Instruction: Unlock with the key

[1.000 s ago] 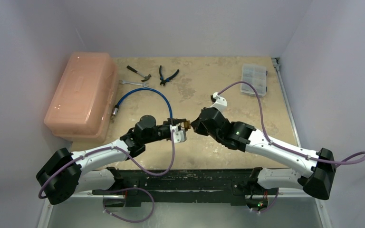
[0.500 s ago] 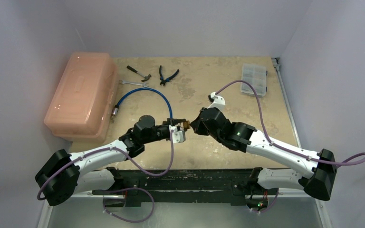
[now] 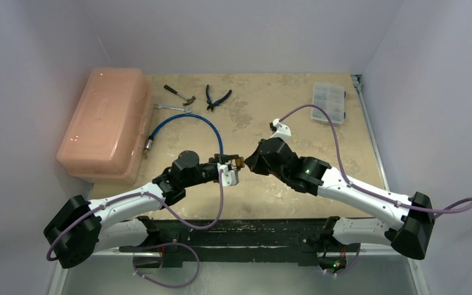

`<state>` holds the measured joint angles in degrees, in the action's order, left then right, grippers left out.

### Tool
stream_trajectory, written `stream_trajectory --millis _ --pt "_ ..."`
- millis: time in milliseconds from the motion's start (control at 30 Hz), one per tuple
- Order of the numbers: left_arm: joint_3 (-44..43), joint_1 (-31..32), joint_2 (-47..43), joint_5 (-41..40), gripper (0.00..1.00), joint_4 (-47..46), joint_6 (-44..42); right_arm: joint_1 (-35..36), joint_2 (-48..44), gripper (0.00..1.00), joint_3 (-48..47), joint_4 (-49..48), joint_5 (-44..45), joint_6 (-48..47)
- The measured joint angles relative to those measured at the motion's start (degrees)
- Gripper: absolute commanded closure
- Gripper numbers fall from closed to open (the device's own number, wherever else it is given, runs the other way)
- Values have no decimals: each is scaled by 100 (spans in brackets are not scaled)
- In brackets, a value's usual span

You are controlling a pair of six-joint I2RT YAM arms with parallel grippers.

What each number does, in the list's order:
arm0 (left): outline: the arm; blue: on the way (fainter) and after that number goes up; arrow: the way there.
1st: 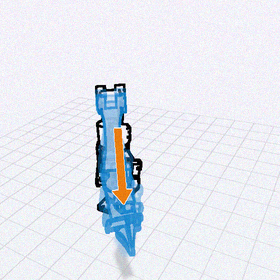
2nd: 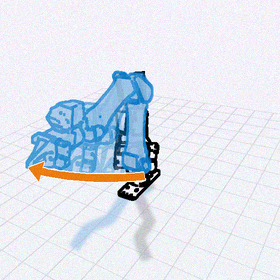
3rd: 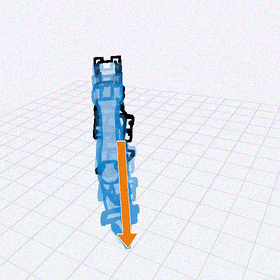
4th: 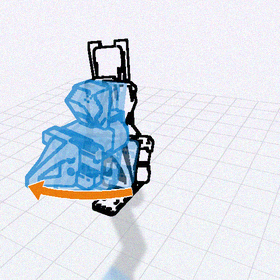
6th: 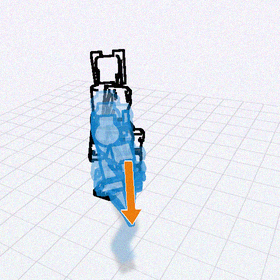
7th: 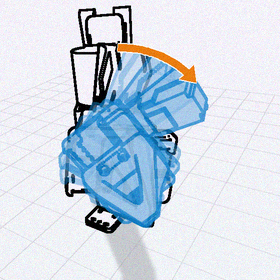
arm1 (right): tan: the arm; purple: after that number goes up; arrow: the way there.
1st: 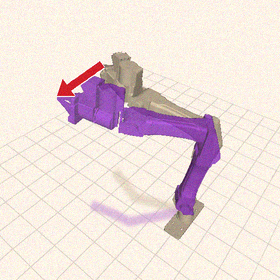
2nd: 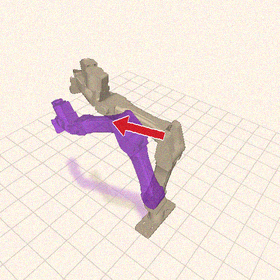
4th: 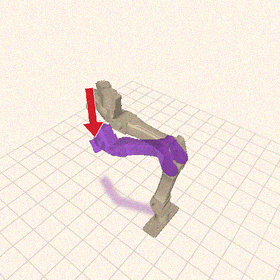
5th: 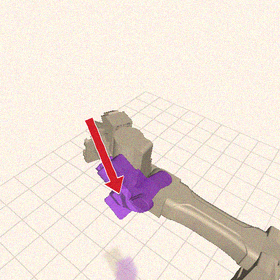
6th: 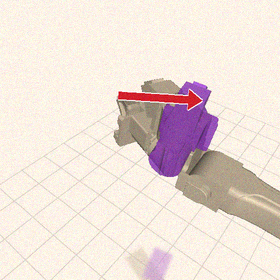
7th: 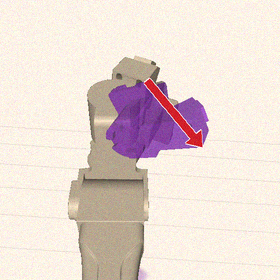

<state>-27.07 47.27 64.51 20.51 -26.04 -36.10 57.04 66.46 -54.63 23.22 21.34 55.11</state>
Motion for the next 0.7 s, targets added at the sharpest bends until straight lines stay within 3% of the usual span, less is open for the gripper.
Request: stream_trajectory --millis 267,567,700 --pt "72 11 -125 -157 100 0 -138 -238 31 100 2 -48 -466 415" --pt "72 9 -153 -66 100 44 -162 -273 31 100 0 -293 -769 -1005" --pt "72 0 -153 -66 100 98 -160 -284 118 100 -2 -308 -859 -1086"
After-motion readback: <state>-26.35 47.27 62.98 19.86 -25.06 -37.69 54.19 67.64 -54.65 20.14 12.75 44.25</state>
